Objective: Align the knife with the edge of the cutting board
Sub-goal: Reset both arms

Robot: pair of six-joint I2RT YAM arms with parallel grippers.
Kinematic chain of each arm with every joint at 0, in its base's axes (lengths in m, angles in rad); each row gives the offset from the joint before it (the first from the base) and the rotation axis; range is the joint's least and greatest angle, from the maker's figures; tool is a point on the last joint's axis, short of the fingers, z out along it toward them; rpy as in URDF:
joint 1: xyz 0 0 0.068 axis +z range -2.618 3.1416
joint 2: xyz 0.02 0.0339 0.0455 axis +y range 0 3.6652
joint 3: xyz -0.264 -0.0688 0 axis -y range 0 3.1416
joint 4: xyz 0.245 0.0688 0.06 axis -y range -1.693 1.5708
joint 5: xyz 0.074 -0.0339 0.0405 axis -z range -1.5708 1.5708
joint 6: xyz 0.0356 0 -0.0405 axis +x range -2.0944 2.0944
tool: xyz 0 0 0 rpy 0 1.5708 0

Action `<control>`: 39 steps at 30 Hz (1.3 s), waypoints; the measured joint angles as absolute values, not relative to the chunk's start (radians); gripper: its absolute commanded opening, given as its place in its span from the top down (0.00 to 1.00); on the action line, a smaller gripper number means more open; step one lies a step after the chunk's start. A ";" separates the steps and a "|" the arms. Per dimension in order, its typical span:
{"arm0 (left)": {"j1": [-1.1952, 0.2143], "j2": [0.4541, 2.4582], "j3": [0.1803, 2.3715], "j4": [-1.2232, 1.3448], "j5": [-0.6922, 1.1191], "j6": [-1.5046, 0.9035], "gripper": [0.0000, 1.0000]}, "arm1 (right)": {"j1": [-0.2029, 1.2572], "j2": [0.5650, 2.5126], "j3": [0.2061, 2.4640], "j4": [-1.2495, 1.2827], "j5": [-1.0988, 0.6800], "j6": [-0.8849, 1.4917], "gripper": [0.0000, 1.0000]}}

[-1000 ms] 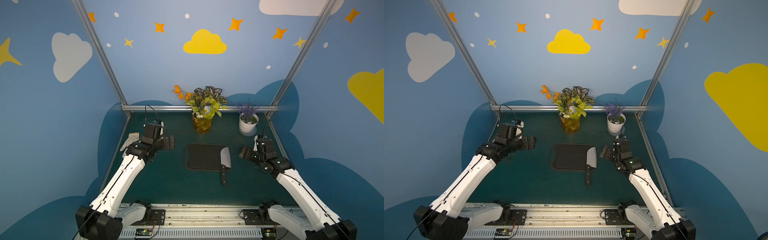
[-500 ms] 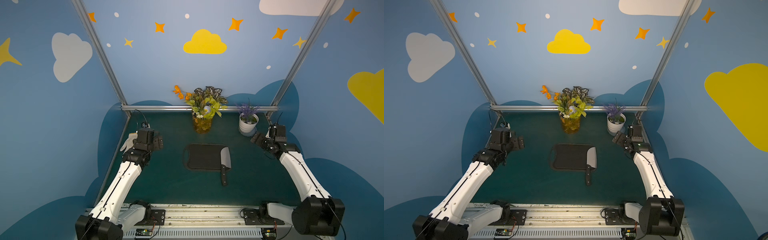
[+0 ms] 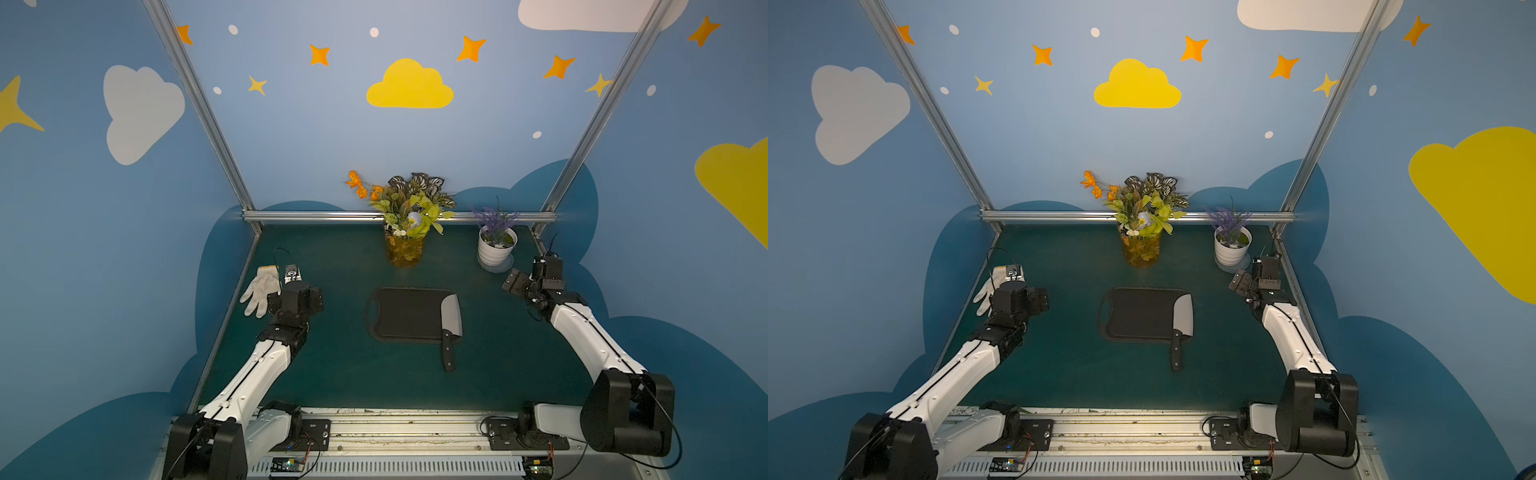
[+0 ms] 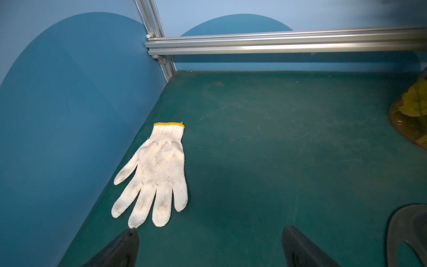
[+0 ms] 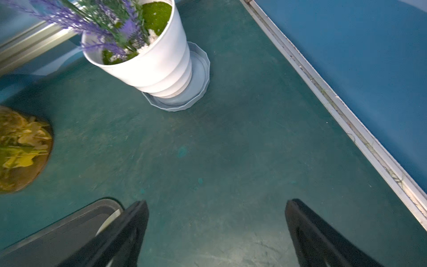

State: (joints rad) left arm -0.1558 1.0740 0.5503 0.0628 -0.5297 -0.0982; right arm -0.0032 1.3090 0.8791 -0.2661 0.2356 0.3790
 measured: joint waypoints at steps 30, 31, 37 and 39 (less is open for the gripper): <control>-0.113 1.380 0.400 0.635 -0.267 0.150 0.00 | -0.017 1.297 0.598 0.103 0.384 0.229 0.02; -0.112 1.380 0.400 0.637 -0.248 0.149 0.00 | -0.011 1.299 0.594 0.117 0.384 0.225 0.02; -0.118 1.382 0.399 0.660 -0.128 0.139 0.00 | 0.006 1.307 0.542 0.187 0.379 0.196 0.02; -0.118 1.397 0.395 0.703 -0.115 0.133 0.00 | 0.010 1.310 0.530 0.212 0.373 0.184 0.02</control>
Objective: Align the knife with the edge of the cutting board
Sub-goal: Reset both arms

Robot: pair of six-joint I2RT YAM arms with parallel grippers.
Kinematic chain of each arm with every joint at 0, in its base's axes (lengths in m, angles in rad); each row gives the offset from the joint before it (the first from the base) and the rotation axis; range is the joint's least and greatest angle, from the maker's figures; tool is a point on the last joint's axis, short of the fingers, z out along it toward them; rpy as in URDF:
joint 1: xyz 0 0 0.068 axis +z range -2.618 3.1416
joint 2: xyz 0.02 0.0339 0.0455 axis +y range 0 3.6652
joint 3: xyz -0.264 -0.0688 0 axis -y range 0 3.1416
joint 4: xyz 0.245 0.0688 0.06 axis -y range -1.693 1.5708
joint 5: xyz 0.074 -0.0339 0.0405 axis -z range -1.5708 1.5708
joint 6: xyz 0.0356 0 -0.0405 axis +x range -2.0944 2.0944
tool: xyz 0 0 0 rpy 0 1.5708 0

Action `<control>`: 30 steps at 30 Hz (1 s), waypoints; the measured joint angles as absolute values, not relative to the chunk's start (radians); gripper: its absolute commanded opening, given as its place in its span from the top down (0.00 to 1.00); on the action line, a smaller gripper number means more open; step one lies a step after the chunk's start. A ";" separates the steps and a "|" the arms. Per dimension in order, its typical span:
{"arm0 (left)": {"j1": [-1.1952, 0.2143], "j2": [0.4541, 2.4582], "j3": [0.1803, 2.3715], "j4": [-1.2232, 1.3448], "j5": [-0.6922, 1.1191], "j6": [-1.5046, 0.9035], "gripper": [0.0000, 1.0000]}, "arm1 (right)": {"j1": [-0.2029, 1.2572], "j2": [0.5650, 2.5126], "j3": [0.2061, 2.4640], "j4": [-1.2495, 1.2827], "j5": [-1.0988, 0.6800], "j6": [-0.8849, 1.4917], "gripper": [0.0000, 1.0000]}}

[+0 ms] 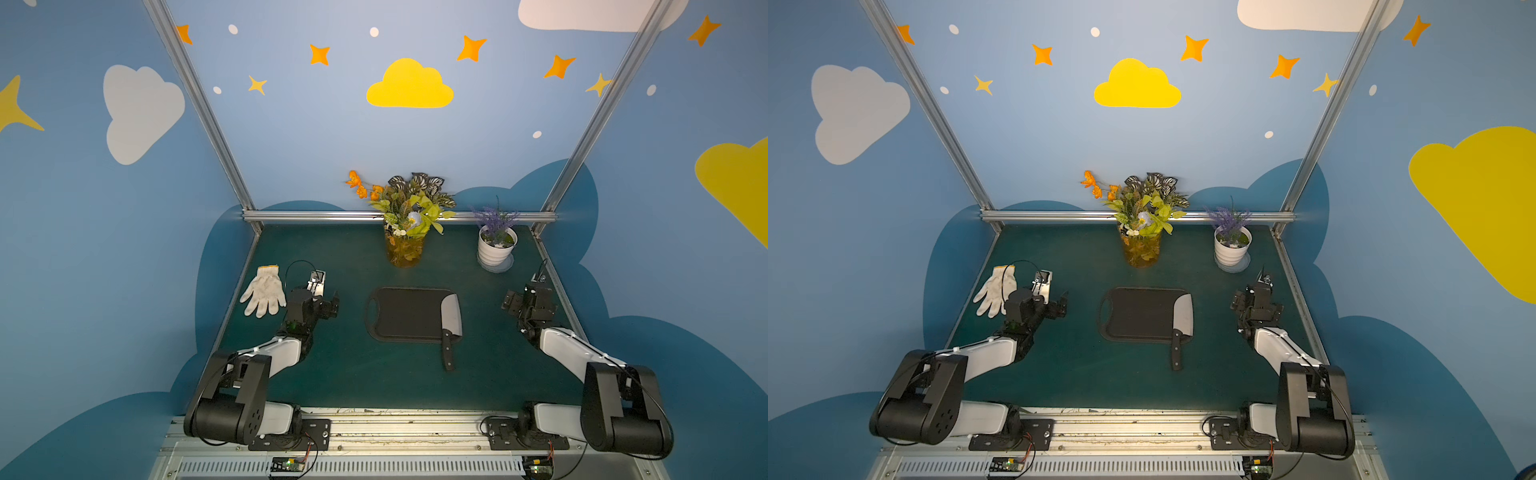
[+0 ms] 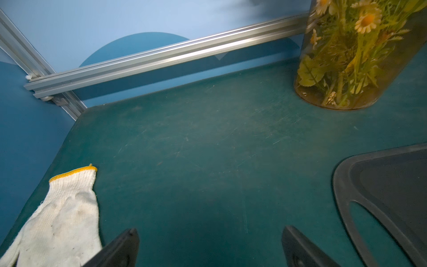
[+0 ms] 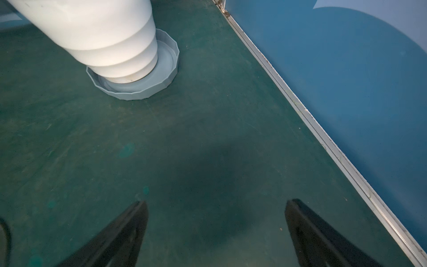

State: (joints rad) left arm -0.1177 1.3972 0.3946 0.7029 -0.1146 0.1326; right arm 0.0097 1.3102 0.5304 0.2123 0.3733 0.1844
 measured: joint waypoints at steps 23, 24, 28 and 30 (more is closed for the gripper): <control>-0.102 1.556 0.376 0.869 -0.042 0.125 0.00 | 0.117 1.424 0.335 0.740 0.281 -0.009 0.02; -0.101 1.556 0.377 0.868 -0.039 0.124 0.00 | 0.126 1.435 0.335 0.740 0.277 -0.017 0.02; -0.096 1.556 0.378 0.865 -0.027 0.123 0.00 | 0.098 1.455 0.395 0.683 0.243 -0.023 0.02; -0.095 1.556 0.378 0.862 -0.022 0.122 0.00 | 0.058 1.469 0.444 0.656 0.198 -0.017 0.02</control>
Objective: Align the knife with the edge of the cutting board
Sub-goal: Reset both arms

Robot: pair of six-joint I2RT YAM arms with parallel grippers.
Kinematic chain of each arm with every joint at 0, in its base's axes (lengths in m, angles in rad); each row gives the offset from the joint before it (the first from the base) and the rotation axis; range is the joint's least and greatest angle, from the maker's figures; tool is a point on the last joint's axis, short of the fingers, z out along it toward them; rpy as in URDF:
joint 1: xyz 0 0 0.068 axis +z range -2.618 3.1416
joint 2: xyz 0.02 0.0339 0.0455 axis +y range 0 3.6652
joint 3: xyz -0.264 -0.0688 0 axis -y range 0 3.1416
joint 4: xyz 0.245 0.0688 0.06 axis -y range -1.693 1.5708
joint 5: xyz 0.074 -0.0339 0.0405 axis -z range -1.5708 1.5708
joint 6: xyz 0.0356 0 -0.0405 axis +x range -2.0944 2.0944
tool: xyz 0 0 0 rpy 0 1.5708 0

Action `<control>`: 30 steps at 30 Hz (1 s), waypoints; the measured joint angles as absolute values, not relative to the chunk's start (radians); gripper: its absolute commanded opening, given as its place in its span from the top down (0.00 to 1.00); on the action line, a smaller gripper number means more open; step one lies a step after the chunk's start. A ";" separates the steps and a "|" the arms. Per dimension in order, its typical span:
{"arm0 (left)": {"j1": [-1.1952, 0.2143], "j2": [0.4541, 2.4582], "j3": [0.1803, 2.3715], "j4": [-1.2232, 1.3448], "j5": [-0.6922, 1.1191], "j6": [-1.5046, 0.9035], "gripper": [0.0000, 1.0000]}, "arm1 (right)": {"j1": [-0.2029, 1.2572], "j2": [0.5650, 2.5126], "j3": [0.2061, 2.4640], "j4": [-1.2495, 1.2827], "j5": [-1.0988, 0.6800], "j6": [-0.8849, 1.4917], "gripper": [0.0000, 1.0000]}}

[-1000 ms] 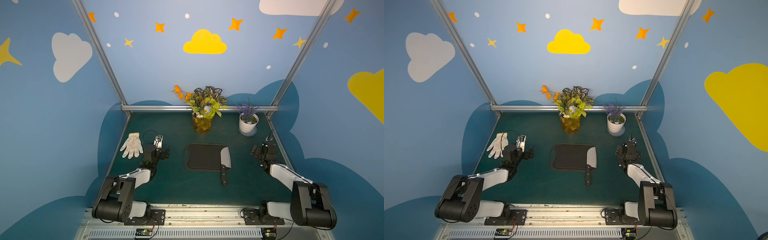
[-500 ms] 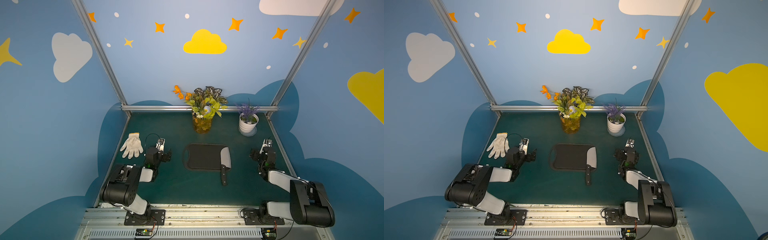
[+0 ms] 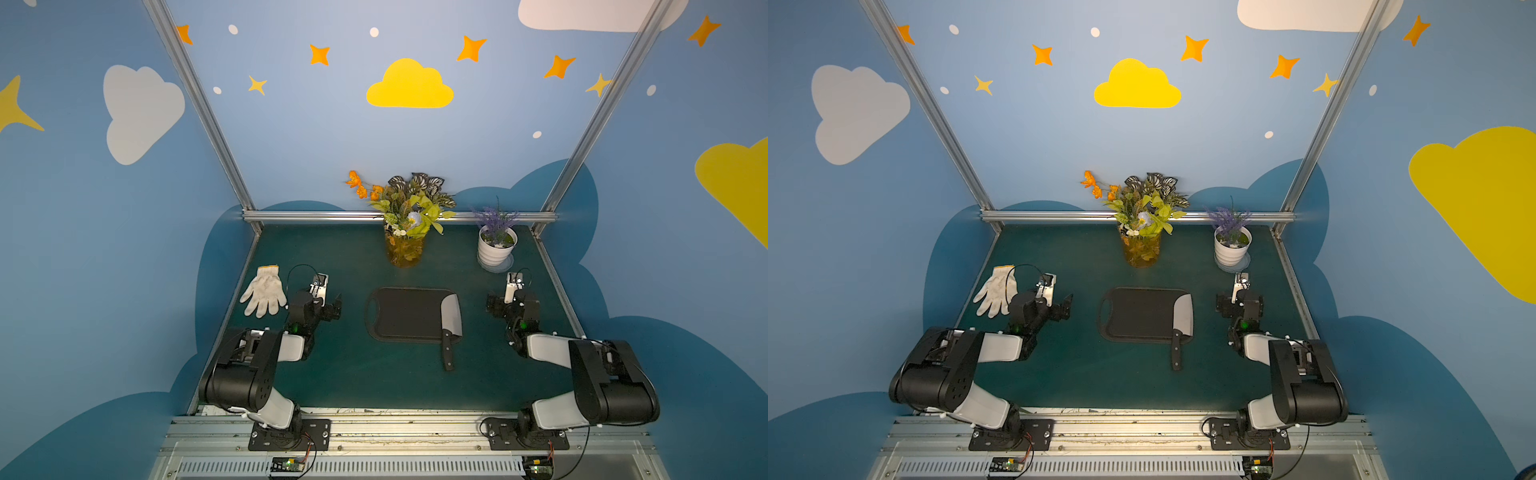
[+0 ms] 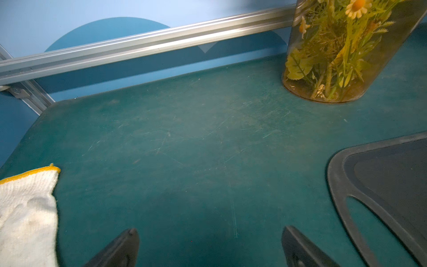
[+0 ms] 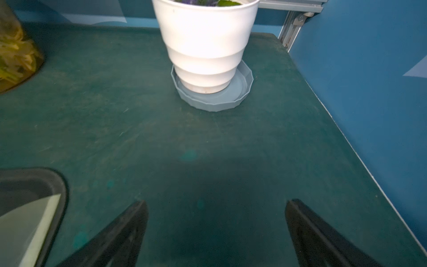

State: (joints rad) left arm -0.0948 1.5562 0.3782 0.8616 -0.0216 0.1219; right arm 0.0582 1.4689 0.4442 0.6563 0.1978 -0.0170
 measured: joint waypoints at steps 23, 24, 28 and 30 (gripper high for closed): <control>-0.091 1.556 0.379 0.861 -0.014 0.111 0.00 | 0.024 1.470 0.473 0.600 0.118 0.004 0.02; -0.091 1.556 0.379 0.861 -0.014 0.111 0.00 | 0.025 1.470 0.473 0.600 0.119 0.004 0.02; -0.091 1.556 0.379 0.861 -0.014 0.111 0.00 | 0.028 1.470 0.473 0.600 0.120 0.004 0.02; -0.091 1.556 0.379 0.861 -0.014 0.111 0.00 | 0.029 1.470 0.473 0.600 0.122 0.004 0.02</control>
